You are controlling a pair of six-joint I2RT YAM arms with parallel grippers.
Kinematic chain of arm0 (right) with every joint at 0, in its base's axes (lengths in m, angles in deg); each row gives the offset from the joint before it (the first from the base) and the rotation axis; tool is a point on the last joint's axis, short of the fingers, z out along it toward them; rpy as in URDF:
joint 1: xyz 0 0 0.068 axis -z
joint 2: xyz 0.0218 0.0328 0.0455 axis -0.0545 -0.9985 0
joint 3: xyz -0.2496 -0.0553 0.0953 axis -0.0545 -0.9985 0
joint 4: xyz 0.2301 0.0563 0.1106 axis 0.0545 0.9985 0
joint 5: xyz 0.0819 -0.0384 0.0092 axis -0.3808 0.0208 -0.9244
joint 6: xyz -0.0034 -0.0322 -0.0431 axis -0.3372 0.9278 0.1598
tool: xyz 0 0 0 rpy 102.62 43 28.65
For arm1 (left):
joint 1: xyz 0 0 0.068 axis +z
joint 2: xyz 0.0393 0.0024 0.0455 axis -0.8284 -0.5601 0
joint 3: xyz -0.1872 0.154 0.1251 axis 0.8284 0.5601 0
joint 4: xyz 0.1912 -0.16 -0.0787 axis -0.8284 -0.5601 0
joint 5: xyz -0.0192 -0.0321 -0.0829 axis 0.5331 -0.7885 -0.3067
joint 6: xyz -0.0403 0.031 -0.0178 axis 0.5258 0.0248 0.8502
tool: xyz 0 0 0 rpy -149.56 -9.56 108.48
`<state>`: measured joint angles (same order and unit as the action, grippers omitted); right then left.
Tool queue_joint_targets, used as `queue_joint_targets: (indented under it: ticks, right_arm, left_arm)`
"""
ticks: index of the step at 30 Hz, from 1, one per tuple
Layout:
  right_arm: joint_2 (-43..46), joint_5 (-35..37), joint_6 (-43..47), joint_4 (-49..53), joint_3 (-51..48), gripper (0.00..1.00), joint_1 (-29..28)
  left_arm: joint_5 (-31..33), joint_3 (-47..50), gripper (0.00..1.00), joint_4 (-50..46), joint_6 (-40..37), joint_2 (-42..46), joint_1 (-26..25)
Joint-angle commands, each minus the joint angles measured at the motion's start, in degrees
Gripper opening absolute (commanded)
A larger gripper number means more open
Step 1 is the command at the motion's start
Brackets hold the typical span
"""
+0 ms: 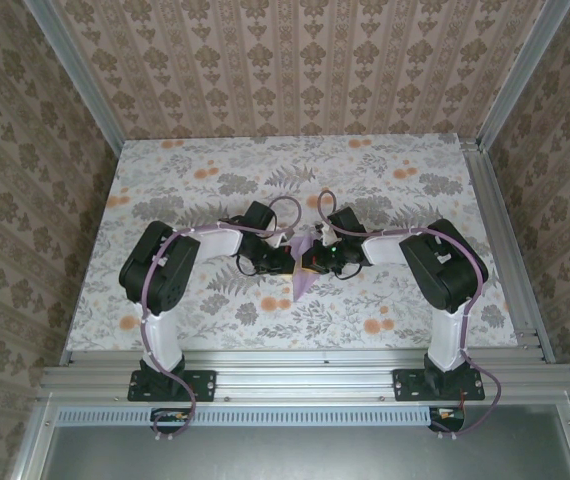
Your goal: Fold a paper plane with a square sheet of paper (pick it up from the middle)
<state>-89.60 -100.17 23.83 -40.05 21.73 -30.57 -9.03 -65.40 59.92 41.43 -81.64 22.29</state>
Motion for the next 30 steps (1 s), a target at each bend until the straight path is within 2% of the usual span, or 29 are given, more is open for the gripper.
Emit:
queue_joint_targets:
  ticks: [1, 4, 11, 20, 30]
  right_arm:
    - [-1.03, 2.85, 1.75, 5.20, -0.67, 0.08, -0.15]
    - [-1.17, 2.88, 1.69, 5.19, -0.66, 0.07, -0.15]
    - [-1.10, 3.03, 2.05, 5.40, -0.78, 0.07, -0.07]
    - [-0.41, 2.42, 1.70, 5.21, -0.41, 0.08, -0.07]
    - [0.98, 0.51, 0.22, 3.80, 0.25, 0.08, -0.12]
  left_arm:
    - [4.40, 1.86, 0.05, -1.41, 1.38, 1.18, 1.56]
    - [4.55, 1.91, 0.09, -1.42, 1.54, 1.52, 1.88]
    - [4.79, 1.84, 0.11, -1.39, 1.60, 1.49, 2.18]
    - [4.06, 0.90, 0.10, -1.93, 0.93, 0.18, 1.84]
    - [6.70, -1.68, 0.06, -4.89, -0.67, -3.11, 0.51]
